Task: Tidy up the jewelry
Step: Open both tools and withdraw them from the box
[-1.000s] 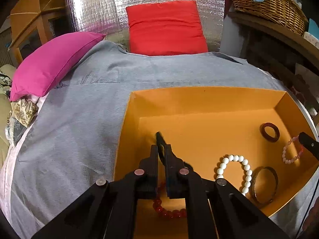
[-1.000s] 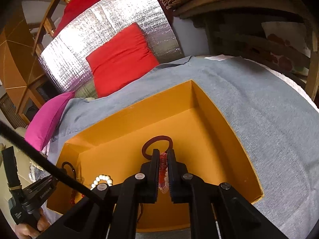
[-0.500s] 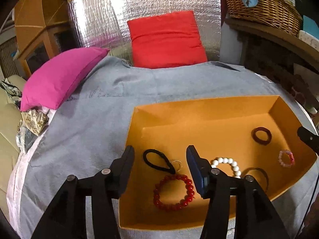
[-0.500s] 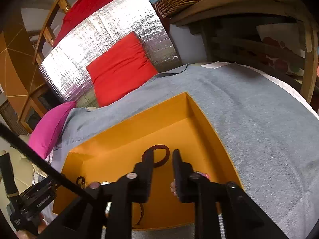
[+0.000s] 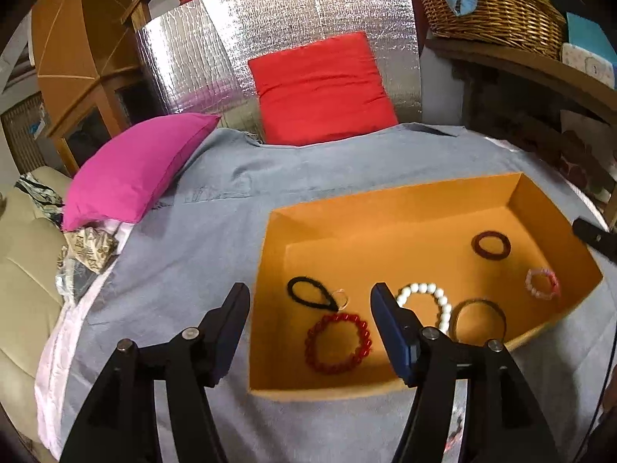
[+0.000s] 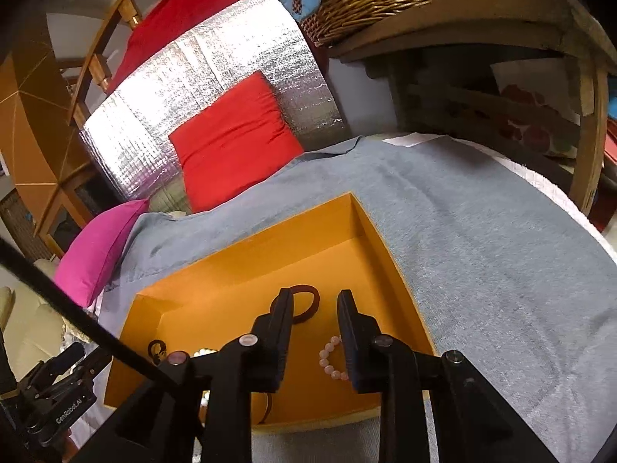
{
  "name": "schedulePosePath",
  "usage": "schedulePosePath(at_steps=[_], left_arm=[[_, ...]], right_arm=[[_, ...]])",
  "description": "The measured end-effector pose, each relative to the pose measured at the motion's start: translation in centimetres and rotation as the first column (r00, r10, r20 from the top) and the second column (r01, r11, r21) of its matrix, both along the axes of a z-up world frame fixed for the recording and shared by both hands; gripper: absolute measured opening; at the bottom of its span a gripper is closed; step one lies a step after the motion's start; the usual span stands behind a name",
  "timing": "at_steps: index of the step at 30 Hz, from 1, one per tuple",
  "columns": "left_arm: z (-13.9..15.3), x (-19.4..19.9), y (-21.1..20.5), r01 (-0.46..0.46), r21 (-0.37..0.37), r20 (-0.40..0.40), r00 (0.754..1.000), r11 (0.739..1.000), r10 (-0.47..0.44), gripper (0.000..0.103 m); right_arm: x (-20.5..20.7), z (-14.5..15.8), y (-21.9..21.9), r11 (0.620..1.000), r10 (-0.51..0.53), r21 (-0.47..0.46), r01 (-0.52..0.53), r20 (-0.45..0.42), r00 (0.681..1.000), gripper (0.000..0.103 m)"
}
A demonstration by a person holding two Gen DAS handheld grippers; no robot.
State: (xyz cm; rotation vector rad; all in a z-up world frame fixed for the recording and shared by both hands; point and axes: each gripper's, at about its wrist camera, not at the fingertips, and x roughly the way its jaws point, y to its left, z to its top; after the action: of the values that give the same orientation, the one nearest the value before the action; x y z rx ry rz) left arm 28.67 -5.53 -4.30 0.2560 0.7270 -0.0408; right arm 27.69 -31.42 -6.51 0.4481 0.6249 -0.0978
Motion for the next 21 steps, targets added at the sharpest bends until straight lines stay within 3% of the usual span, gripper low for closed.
schedulePosePath(at_steps=[6, 15, 19, 21], left_arm=[[-0.3, -3.0, 0.7, -0.008, 0.078, 0.007, 1.000, 0.997, 0.008, 0.067], [-1.0, -8.8, 2.2, 0.017, 0.103, -0.016, 1.000, 0.995, -0.015, 0.067], [-1.8, -11.2, 3.3, 0.011, 0.094, -0.036, 0.999, 0.996, -0.007, 0.067], [-2.2, -12.2, 3.9, -0.002, 0.085, -0.051, 0.999, 0.996, 0.007, 0.068]], right_arm=[[-1.9, 1.0, -0.3, 1.000, 0.011, -0.023, -0.011, 0.024, 1.000, 0.026], [-5.8, 2.0, -0.4, 0.999, 0.033, -0.010, -0.032, 0.048, 0.998, 0.026], [-7.8, 2.4, -0.3, 1.000, 0.028, -0.014, -0.027, 0.063, 0.998, 0.044], [-8.6, 2.5, -0.3, 0.999, 0.029, -0.031, -0.027, 0.069, 0.997, 0.044]])
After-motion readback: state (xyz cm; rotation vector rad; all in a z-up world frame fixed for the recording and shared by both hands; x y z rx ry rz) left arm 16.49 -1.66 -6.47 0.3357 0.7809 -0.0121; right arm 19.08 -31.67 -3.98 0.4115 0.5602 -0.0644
